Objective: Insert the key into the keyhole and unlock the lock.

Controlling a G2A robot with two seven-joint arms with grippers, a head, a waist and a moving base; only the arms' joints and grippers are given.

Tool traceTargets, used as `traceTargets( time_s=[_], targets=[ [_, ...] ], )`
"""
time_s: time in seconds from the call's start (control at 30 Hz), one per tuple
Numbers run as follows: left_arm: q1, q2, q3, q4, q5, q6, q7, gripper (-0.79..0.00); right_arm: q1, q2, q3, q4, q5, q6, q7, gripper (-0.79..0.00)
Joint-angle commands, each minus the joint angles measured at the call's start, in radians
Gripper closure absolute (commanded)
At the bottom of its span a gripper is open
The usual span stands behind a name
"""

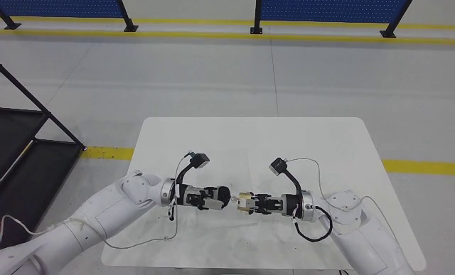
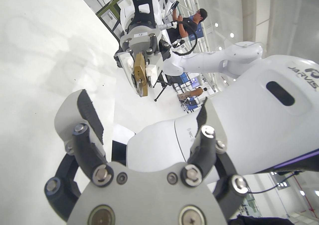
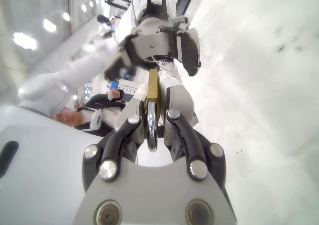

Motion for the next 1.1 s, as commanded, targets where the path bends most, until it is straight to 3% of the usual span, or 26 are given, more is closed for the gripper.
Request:
traceTargets(
  time_s=[0.0,0.07,0.2,0.7,0.83,0.9,1.07],
  targets=[
    [0.000,-0.001,-0.010,0.000,0.013,0.012,-0.002,-0.379,0.000,0.000,0.000,0.000,0.000,0.000,0.000,0.000],
    [0.005,-0.001,-0.022,-0.001,0.035,0.016,0.011,-0.299,0.000,0.000,0.000,0.000,0.000,0.000,0.000,0.000],
    [0.017,-0.003,-0.038,-0.017,0.060,0.030,0.021,-0.237,0.000,0.000,0.000,0.000,0.000,0.000,0.000,0.000],
    [0.055,-0.018,-0.081,-0.031,0.073,0.040,0.015,-0.185,0.000,0.000,0.000,0.000,0.000,0.000,0.000,0.000],
    [0.062,-0.023,-0.090,-0.030,0.075,0.042,0.012,-0.105,0.000,0.000,0.000,0.000,0.000,0.000,0.000,0.000],
    [0.065,-0.026,-0.093,-0.029,0.072,0.040,0.007,0.000,0.000,0.000,0.000,0.000,0.000,0.000,0.000,0.000],
    [0.069,-0.034,-0.101,-0.023,0.069,0.043,-0.004,0.000,0.000,0.000,0.000,0.000,0.000,0.000,0.000,0.000]
  ],
)
